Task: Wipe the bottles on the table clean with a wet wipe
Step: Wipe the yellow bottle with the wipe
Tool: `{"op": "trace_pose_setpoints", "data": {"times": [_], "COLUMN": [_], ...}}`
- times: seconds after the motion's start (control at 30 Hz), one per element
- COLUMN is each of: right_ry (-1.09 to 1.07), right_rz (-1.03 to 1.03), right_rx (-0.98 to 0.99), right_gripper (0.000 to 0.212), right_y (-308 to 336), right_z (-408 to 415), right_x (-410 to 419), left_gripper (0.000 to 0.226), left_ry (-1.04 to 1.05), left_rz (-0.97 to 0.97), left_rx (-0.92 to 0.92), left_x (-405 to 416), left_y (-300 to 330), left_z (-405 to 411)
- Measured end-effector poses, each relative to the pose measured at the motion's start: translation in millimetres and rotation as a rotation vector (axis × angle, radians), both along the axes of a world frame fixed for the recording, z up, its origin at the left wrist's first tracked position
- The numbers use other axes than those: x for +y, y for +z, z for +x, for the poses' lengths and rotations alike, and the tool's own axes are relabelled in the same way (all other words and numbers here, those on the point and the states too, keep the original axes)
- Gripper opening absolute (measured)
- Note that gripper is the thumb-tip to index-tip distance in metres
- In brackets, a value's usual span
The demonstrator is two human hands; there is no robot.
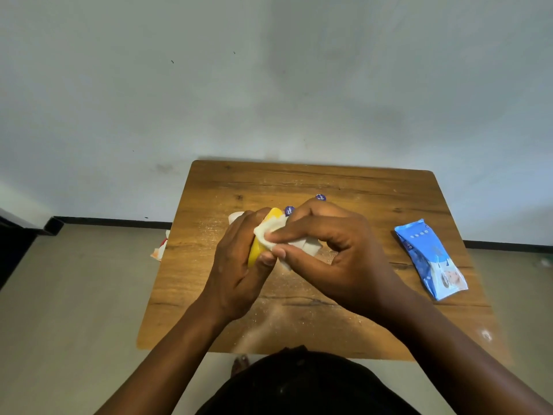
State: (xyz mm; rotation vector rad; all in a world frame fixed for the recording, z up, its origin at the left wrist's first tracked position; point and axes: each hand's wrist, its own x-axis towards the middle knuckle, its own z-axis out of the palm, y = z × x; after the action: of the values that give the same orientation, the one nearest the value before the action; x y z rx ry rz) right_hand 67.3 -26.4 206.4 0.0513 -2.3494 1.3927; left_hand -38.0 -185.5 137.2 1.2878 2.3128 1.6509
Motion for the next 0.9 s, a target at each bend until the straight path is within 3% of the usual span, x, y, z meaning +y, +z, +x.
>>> {"op": "trace_pose_setpoints", "data": {"times": [0.13, 0.3, 0.53, 0.67, 0.9], "right_ry": [-0.035, -0.185, 0.025, -0.140, -0.154], "right_rz": [-0.069, -0.144, -0.235, -0.353, -0.238], "right_rx": [-0.028, -0.097, -0.128, -0.140, -0.126], "right_gripper": [0.015, 0.015, 0.013, 0.009, 0.015], "right_y": [0.6, -2.5, -4.8, -1.6, -13.0], "right_z": [-0.3, -8.5, -0.5, -10.5, -11.7], "right_x": [5.3, 3.1, 1.4, 3.4, -2.4], "left_gripper": [0.072, 0.077, 0.072, 0.068, 0.071], "left_ry": [0.005, 0.017, 0.082, 0.069, 0.075], "left_rz": [0.016, -0.044, -0.063, -0.135, -0.140], "left_rx": [0.100, 0.100, 0.127, 0.225, 0.208], "left_x": [0.3, 0.7, -3.6, -2.2, -3.2], "left_y": [1.5, 1.1, -3.9, -3.2, -0.7], "left_z": [4.6, -0.9, -2.0, 4.2, 2.1]}}
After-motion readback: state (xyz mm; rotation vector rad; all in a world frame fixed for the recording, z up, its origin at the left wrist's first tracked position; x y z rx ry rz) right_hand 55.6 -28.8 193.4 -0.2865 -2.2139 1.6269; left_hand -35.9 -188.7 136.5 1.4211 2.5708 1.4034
